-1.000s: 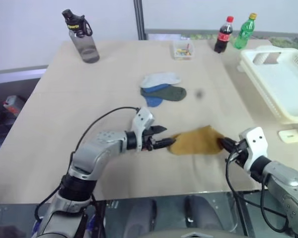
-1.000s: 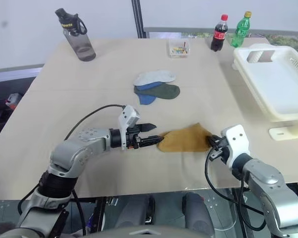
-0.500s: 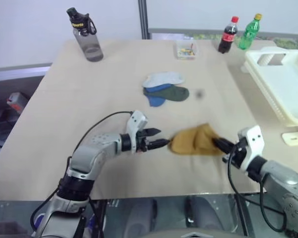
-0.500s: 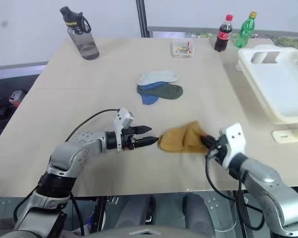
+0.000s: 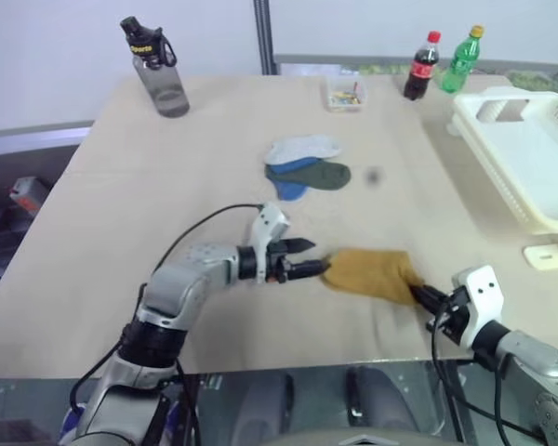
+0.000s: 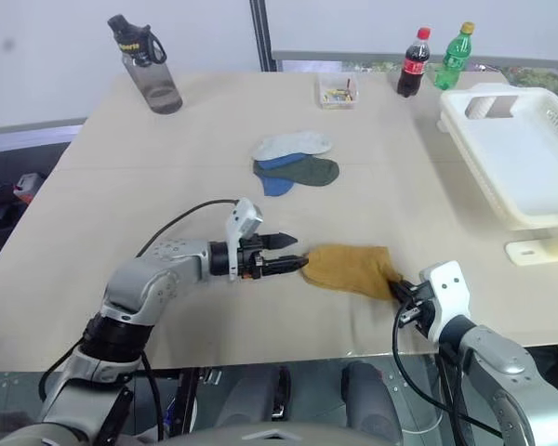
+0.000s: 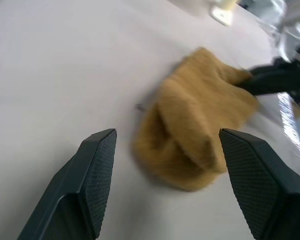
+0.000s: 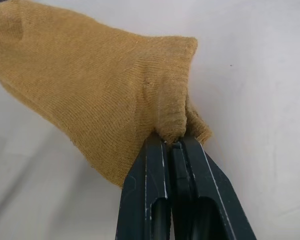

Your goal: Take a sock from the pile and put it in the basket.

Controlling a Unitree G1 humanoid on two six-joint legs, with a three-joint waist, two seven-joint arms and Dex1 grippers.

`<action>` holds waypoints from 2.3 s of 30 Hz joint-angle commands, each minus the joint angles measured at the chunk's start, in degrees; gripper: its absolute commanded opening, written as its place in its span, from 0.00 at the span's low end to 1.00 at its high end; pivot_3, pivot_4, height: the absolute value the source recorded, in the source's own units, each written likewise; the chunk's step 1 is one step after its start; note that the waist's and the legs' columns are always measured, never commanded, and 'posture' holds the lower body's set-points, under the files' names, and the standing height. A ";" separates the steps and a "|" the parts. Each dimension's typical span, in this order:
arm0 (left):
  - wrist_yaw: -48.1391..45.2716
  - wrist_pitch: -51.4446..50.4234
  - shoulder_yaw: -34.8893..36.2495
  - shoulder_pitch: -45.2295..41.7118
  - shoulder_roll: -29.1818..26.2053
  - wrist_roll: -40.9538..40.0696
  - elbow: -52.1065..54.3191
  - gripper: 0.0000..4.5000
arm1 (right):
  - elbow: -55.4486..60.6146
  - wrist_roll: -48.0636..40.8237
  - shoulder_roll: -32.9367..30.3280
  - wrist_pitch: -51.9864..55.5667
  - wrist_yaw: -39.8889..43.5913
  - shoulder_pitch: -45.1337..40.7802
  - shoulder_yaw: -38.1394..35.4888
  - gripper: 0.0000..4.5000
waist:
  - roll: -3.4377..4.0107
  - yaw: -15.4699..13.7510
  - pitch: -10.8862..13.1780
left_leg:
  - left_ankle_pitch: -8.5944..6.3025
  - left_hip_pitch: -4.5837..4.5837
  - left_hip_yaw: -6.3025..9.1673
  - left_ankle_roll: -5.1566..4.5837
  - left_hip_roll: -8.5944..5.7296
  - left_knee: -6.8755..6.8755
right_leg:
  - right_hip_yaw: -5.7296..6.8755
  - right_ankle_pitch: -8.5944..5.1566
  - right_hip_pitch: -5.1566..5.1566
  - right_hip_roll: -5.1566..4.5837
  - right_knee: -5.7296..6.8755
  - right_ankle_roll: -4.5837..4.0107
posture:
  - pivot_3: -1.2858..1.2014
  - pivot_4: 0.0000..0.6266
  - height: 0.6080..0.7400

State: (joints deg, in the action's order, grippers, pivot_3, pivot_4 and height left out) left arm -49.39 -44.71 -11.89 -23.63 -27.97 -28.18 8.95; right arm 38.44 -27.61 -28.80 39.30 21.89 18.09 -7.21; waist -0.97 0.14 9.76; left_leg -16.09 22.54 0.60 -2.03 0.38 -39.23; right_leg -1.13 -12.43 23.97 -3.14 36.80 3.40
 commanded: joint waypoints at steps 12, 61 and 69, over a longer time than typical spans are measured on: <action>2.06 -2.06 0.10 -2.82 2.17 2.91 -4.73 0.01 | 8.06 7.22 -5.31 -2.88 1.27 1.65 2.60 0.07 | 0.02 0.20 -0.03 | 0.00 -0.02 0.00 0.00 0.00 0.00 | 0.00 0.00 -0.01 0.00 0.00 0.00 | 0.52 0.24 1.00; 6.46 -41.84 10.09 -10.12 -3.61 -12.57 -7.11 0.99 | -9.14 14.69 -6.16 -12.06 12.84 -10.57 16.46 0.00 | -0.31 0.48 -0.29 | 0.00 -0.58 -0.04 0.01 0.02 0.02 | -0.10 -0.01 -0.47 0.01 0.06 0.00 | 0.52 0.24 1.00; 9.83 -43.18 11.46 -12.95 -3.90 -11.62 -10.20 0.99 | -8.99 14.56 -6.15 -11.88 13.38 -10.42 16.15 0.00 | -0.33 0.55 -0.31 | 0.00 -0.61 -0.05 0.01 0.01 0.02 | -0.11 -0.01 -0.48 0.03 0.10 0.01 | 0.52 0.24 1.00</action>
State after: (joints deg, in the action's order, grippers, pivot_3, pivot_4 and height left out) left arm -41.80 -87.07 -0.62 -35.84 -30.16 -42.15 0.09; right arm 29.18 -12.78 -34.59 26.23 34.44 6.89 8.95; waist -1.31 0.70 9.45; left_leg -16.09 21.92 0.55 -2.02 0.39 -39.21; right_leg -1.24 -12.44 23.50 -3.11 36.90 3.41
